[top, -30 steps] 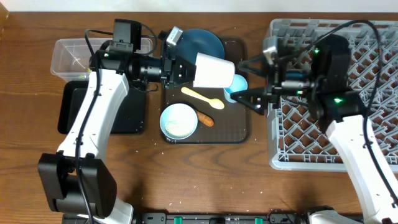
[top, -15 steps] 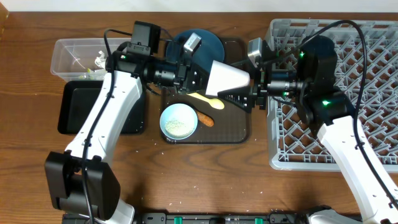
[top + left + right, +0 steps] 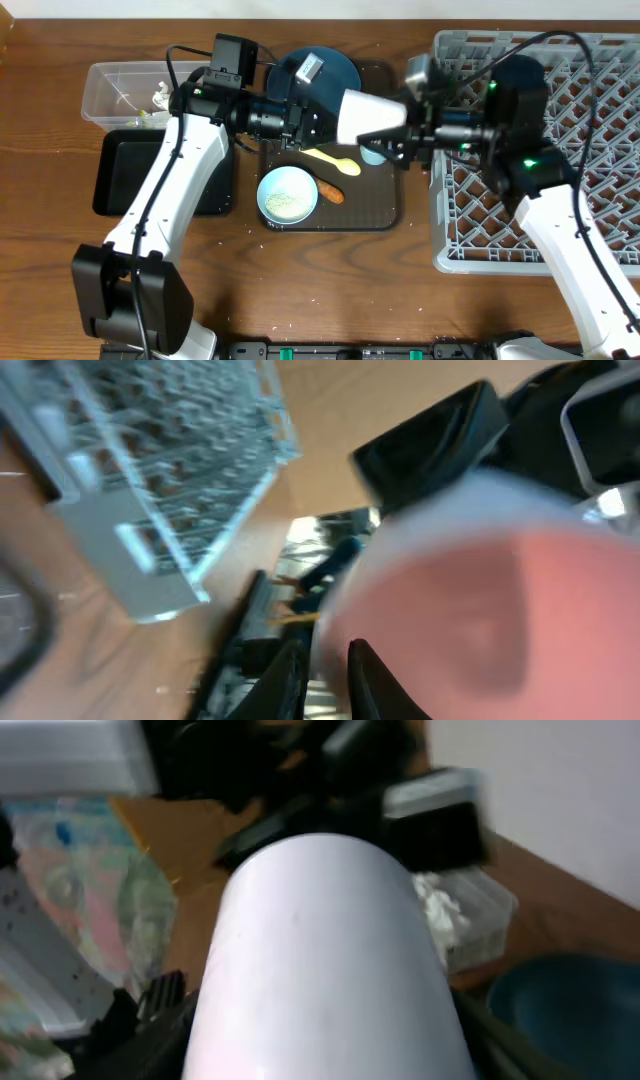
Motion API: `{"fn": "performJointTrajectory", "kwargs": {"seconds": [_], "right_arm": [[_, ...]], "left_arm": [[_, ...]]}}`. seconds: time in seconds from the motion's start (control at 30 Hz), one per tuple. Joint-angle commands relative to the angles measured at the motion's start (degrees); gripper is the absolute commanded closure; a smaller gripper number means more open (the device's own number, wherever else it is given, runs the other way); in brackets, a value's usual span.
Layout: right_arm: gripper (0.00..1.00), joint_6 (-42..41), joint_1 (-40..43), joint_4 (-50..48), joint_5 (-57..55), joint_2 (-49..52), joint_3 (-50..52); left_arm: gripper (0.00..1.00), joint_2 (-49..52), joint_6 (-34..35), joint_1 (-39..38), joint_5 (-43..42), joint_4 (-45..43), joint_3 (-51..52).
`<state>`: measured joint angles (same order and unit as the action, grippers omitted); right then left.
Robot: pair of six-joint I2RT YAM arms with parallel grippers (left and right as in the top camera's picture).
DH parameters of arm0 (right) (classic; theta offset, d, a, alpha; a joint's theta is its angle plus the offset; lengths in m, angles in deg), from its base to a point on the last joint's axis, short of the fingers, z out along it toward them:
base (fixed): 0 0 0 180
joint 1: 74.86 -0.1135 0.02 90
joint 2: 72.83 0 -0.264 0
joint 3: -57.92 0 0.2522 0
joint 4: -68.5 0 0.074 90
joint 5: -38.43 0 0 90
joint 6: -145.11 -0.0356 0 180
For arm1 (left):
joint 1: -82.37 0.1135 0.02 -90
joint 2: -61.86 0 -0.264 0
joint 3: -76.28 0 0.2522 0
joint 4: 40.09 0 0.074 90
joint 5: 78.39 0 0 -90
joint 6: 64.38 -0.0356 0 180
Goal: Sort waste into correct bins and load items into the dishwasher rack
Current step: 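Carry the pink cup with the right gripper and place it in the rack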
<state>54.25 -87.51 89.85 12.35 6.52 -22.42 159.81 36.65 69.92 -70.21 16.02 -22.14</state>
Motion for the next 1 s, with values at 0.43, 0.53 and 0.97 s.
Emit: {"fn": "performJointTrajectory", "kwargs": {"seconds": [0.43, 0.53, 0.97], "right_arm": [[0.43, -3.30, 13.05, 34.25, -45.79, 0.15, -16.72], [0.45, -3.34, 11.82, 41.44, -55.58, 2.56, -22.97], [0.45, -4.72, 9.73, 57.40, -61.86, 29.92, -39.95]], "left_arm": [[0.83, 0.11, 1.73, -0.24, 50.23, 0.63, 0.02], [0.83, 0.11, 1.73, -1.20, 54.21, 0.66, 0.07], [0.79, 0.11, 1.68, -5.33, 65.35, 3.78, 0.09]]}}
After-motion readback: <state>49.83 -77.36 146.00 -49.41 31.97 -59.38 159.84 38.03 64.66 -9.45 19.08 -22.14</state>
